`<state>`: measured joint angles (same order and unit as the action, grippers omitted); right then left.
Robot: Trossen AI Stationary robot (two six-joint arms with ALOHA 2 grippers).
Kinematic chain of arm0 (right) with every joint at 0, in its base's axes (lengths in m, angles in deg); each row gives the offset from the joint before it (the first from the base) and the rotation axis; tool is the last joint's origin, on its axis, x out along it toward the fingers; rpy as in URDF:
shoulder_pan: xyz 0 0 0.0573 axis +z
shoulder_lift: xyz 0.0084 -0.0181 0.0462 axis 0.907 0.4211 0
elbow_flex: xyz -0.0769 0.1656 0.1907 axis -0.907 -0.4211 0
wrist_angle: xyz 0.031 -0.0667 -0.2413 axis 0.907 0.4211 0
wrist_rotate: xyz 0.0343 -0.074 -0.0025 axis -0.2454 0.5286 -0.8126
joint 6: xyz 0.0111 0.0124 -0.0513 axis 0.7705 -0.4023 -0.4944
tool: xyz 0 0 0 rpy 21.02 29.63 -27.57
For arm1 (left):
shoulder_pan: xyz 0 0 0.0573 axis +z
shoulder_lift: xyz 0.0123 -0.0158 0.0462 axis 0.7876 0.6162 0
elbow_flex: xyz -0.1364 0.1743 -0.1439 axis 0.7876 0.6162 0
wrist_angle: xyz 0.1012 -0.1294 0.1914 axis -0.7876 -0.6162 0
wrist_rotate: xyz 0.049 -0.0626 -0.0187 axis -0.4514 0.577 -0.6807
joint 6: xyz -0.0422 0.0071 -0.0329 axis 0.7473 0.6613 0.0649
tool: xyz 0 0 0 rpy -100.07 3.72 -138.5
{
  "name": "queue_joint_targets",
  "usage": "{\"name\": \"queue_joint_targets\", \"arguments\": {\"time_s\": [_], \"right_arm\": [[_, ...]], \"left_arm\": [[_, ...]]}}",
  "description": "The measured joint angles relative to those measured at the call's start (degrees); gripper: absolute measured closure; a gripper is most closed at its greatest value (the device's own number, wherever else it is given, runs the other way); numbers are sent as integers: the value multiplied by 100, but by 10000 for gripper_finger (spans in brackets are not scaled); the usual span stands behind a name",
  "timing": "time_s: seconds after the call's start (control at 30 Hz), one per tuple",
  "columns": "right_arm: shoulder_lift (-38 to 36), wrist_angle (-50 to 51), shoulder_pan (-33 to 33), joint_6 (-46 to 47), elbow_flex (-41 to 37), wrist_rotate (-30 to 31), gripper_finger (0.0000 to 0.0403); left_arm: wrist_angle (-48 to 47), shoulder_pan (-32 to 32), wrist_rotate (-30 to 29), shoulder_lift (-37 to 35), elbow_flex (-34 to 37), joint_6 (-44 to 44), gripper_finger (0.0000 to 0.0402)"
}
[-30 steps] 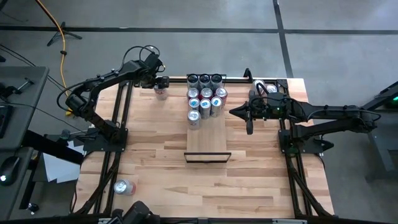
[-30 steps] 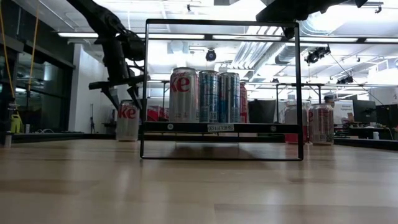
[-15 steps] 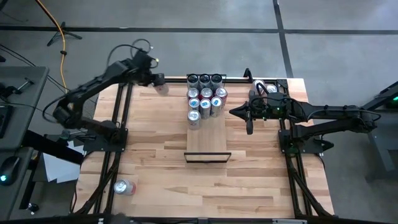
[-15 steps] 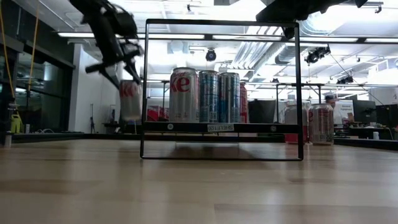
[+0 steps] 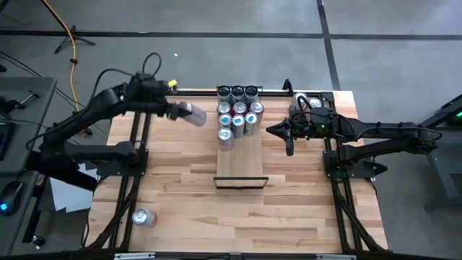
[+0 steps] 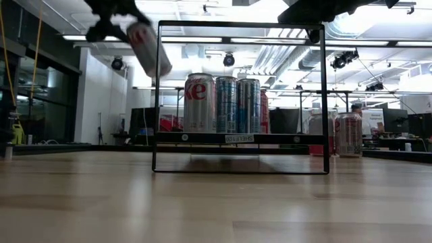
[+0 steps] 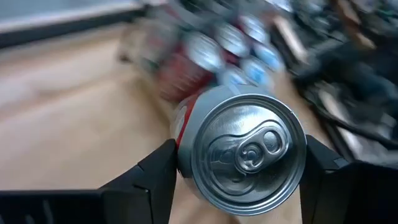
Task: Place canned beverage on shelf
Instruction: Put the left red-silver soda can on the shelf aligned with the other red-silver soda can
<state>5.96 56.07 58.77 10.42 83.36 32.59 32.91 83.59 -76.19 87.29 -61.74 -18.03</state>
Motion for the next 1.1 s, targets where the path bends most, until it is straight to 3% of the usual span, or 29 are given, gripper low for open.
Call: {"name": "queue_joint_targets", "arguments": {"time_s": [0.2,0.43,0.73,1.1], "right_arm": [[2,0,0,-10,0,0,402],[0,0,0,-3,0,0,402],[0,-4,1,133,0,2,402],[0,-4,0,134,0,2,402]], "left_arm": [[156,-1701,-33,-366,0,878,219],[1326,-3289,-590,91,-7,1135,219],[1201,-3540,-797,1023,-1099,312,220],[-65,-3582,-1368,2886,-2994,-1510,220]]}}
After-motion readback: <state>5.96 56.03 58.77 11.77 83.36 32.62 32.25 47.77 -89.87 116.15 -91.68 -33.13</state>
